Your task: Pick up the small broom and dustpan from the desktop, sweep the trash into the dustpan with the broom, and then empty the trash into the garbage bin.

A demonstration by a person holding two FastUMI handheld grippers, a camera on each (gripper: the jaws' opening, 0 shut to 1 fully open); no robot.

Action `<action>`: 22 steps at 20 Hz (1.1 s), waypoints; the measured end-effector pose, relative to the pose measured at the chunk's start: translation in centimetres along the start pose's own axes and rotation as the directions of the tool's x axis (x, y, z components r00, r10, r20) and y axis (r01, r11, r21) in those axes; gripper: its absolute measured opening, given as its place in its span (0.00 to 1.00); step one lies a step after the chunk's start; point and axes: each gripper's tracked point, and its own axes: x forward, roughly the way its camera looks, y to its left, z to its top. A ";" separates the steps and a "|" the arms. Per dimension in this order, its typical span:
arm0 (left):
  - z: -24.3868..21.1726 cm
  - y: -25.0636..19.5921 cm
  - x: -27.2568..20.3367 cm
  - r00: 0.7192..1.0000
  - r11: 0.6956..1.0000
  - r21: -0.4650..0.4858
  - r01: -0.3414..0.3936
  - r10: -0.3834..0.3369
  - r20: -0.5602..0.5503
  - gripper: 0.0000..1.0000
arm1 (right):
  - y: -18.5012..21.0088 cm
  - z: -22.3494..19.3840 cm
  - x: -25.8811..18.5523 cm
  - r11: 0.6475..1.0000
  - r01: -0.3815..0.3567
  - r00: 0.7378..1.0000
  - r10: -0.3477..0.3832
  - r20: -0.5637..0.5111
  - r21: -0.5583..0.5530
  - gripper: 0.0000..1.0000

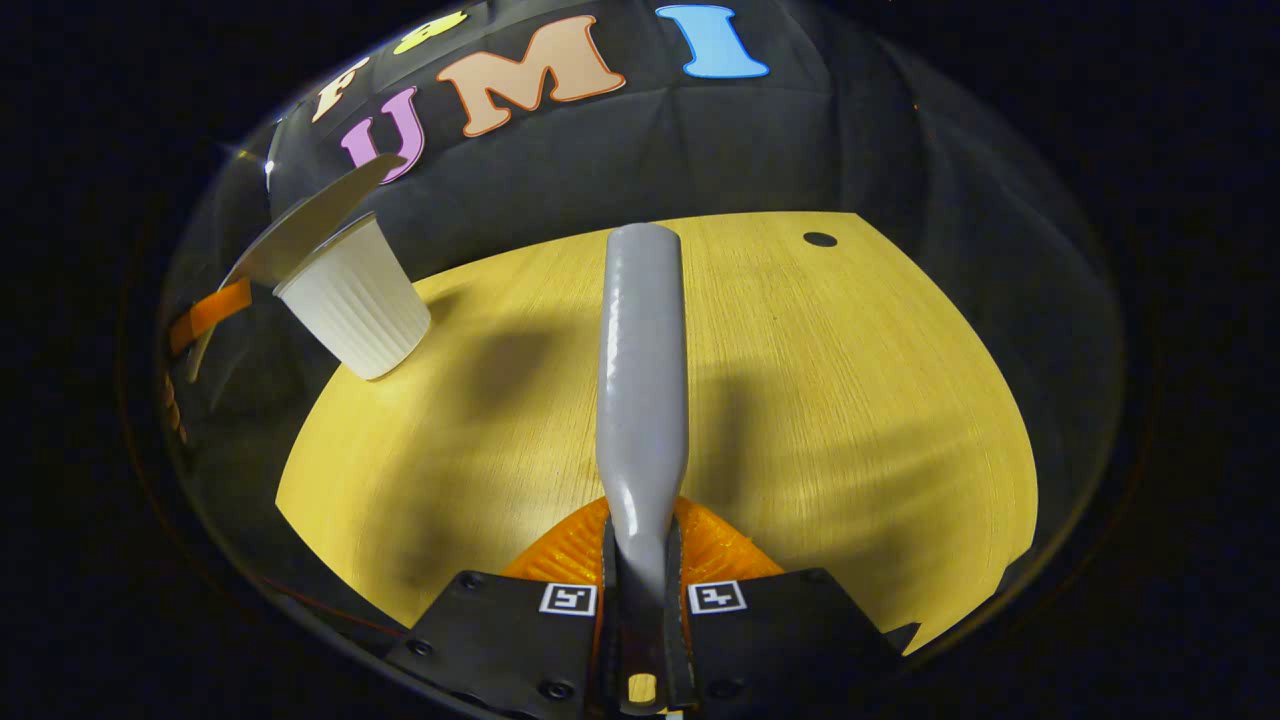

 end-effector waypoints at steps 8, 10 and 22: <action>-13.3 -3.3 1.2 0.967 0.999 -0.043 -0.006 -0.005 -0.254 0.19 | 0.2 0.0 2.0 0.997 0.055 0.989 -0.061 -0.134 -0.049 0.19; -14.8 -3.1 1.0 0.949 0.999 -0.049 -0.003 -0.012 -0.314 0.19 | 0.0 0.3 2.1 0.995 0.072 0.981 -0.084 -0.175 -0.075 0.19; -17.7 -4.1 -0.6 0.906 0.997 -0.081 -0.004 -0.030 -0.422 0.29 | 0.5 1.5 2.0 0.981 0.138 0.930 -0.176 -0.322 -0.139 0.28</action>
